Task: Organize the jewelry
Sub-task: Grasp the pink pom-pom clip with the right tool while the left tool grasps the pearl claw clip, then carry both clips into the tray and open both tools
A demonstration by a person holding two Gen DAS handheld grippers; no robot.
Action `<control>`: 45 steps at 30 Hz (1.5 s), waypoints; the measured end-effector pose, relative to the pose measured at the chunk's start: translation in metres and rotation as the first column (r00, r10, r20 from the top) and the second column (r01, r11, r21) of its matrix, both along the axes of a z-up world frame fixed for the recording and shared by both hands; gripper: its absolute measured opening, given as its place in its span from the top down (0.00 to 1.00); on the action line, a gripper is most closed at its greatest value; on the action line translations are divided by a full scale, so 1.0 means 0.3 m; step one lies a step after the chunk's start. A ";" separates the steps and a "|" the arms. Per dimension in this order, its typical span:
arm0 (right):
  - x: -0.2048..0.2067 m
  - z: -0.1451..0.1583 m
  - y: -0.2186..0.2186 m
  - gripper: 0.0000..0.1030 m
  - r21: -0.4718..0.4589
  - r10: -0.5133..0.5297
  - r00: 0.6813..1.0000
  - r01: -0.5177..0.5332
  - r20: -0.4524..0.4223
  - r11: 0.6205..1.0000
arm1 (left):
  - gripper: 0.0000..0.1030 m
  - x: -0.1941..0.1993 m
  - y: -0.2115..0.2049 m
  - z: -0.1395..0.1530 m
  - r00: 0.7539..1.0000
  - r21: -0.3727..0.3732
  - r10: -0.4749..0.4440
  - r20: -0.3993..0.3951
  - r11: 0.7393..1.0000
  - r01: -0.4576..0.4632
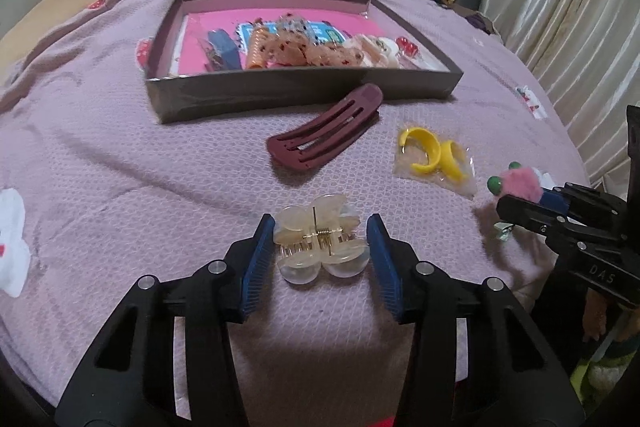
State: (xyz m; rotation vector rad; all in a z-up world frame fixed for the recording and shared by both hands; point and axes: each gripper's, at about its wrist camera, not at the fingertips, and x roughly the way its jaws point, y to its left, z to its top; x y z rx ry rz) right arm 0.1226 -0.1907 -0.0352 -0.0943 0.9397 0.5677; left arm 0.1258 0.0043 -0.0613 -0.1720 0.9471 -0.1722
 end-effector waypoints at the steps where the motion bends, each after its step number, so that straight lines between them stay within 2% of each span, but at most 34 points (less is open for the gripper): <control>1: -0.002 0.007 0.001 0.74 0.004 0.001 1.000 -0.001 0.005 1.000 | 0.62 -0.002 0.006 0.007 1.000 -0.003 0.004 0.005 1.000 -0.004; 11: -0.019 0.087 0.061 0.74 0.031 0.043 0.998 -0.045 0.049 0.999 | 0.62 -0.031 0.122 0.110 0.994 -0.042 0.081 0.079 0.996 -0.077; 23: 0.023 0.166 0.157 0.74 0.048 0.083 0.990 -0.089 0.116 0.995 | 0.62 -0.026 0.250 0.181 0.977 -0.076 0.172 0.125 0.984 -0.163; 31: 0.078 0.219 0.180 0.74 0.068 0.070 0.985 -0.082 0.157 0.994 | 0.62 0.018 0.273 0.228 0.972 -0.077 0.180 0.153 0.982 -0.170; 45: 0.194 0.293 0.159 0.74 0.079 0.009 0.975 -0.027 0.221 0.997 | 0.62 0.140 0.229 0.311 0.969 -0.061 0.133 0.208 0.991 -0.123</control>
